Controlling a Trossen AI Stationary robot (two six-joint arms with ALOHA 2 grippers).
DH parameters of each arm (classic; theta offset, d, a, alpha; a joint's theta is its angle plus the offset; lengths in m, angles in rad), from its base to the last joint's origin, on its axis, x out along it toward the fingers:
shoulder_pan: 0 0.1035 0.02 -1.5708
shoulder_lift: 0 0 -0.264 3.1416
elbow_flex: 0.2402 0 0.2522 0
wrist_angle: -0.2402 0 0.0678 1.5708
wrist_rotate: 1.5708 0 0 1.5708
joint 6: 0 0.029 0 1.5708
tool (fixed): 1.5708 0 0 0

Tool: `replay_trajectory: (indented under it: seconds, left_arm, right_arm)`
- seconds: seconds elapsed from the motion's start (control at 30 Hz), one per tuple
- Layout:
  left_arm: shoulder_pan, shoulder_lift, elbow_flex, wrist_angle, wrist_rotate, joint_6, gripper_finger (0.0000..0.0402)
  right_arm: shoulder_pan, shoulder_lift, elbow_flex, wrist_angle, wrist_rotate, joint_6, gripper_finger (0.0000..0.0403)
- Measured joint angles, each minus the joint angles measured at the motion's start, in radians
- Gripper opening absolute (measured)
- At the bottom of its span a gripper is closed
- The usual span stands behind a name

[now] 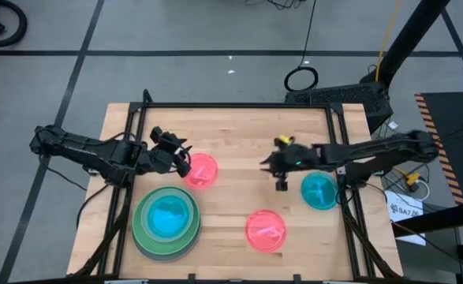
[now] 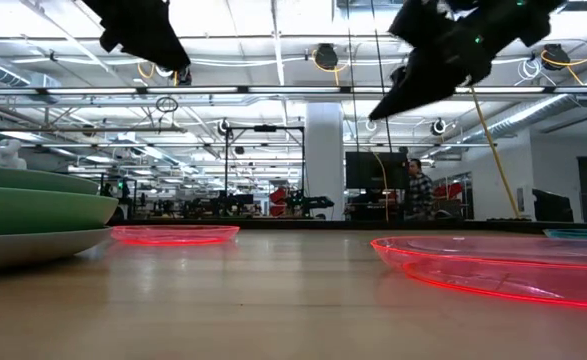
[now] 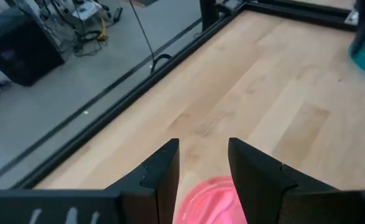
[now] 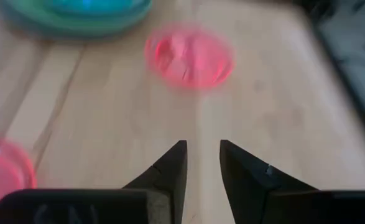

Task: Stack plastic plates
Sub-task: Stack the top pink plate on the transparent blue plate

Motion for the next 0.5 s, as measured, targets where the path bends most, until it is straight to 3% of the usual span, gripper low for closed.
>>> replay_trajectory:
  seconds: [0.33, 0.5]
  left_arm:
    - [0.108, 0.024, 0.0, 0.048, 0.135, -0.049, 0.0145]
    - [0.154, 0.081, 0.001, 0.056, 0.216, -0.052, 0.0145]
  right_arm:
    - [-0.066, -0.341, -0.094, 0.129, -0.011, -0.135, 0.0088]
    - [-0.079, -0.459, -0.158, 0.168, -0.152, -0.192, 0.0088]
